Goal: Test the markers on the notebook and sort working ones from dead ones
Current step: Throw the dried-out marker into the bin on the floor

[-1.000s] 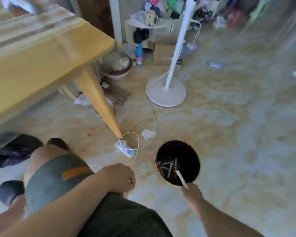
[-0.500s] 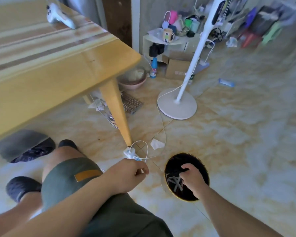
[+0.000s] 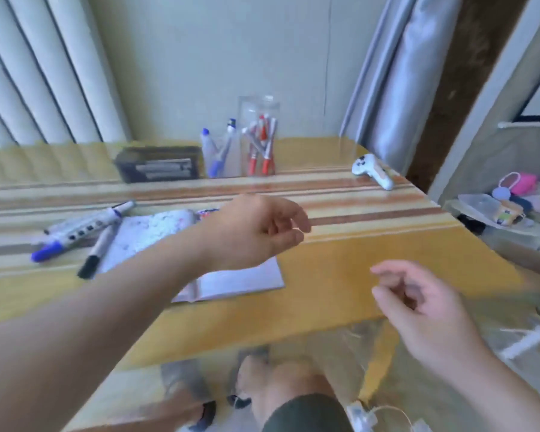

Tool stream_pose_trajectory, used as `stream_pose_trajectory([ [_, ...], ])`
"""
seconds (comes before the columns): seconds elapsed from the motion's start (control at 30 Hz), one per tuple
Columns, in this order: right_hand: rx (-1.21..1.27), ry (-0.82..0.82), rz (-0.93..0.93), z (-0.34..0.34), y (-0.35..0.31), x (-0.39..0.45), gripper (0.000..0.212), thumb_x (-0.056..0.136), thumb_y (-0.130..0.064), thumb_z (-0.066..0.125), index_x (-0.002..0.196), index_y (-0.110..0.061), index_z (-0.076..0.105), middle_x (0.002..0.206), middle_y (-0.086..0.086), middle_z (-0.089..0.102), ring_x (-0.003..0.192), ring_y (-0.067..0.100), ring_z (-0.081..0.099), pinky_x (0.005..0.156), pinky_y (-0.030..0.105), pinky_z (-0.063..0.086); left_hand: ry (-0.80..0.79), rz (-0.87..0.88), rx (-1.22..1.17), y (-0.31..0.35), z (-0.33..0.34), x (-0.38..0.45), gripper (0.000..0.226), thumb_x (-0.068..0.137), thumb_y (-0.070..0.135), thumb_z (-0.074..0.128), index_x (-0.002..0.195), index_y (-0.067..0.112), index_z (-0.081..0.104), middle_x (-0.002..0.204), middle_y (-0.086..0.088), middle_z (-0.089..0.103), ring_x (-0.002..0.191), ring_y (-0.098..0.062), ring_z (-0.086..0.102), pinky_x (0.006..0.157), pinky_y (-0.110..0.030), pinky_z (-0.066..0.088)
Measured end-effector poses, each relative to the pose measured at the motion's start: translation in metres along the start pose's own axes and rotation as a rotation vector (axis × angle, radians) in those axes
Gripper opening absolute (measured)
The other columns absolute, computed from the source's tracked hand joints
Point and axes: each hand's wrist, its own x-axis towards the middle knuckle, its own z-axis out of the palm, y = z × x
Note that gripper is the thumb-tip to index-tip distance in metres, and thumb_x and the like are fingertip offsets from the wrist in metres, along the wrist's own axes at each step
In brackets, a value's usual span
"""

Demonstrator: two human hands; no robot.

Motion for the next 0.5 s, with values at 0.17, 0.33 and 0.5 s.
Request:
stream_pose_trajectory([
  [0.17,-0.034,-0.173,-0.277,0.091,-0.068,0.107,0.026,0.089,-0.017,0.070,0.104,-0.037,0.068,0.078,-0.007,0.063,0.065,0.018,0.058,0.062,0.023,0.045,-0.065,-0.151,0.382,-0.107,-0.028,-0.009,0.017,0.093,0.042,0.063,0.107,0.035,0.071,0.084,0.011,0.067,0.081,-0.016,0.064,0.072,-0.028,0.047],
  [0.33,-0.236,-0.362,-0.323,0.192,-0.091,0.178,0.023,0.090,-0.017,0.068,0.103,-0.036,0.068,0.079,-0.013,0.063,0.061,0.005,0.053,0.063,0.021,0.042,0.141,-0.082,0.302,-0.147,-0.010,-0.027,0.012,0.088,0.042,0.058,0.087,0.031,0.055,0.081,0.001,0.068,0.078,-0.026,0.063,0.066,-0.034,0.046],
  [0.5,-0.339,-0.523,-0.432,0.266,-0.148,0.222,0.013,0.092,-0.027,0.067,0.099,-0.037,0.070,0.082,-0.012,0.067,0.062,-0.001,0.054,0.065,0.023,0.048,0.184,-0.018,0.229,-0.160,-0.009,-0.024,0.028,0.086,0.048,0.060,0.074,0.023,0.055,0.071,0.000,0.064,0.069,-0.024,0.057,0.062,-0.032,0.046],
])
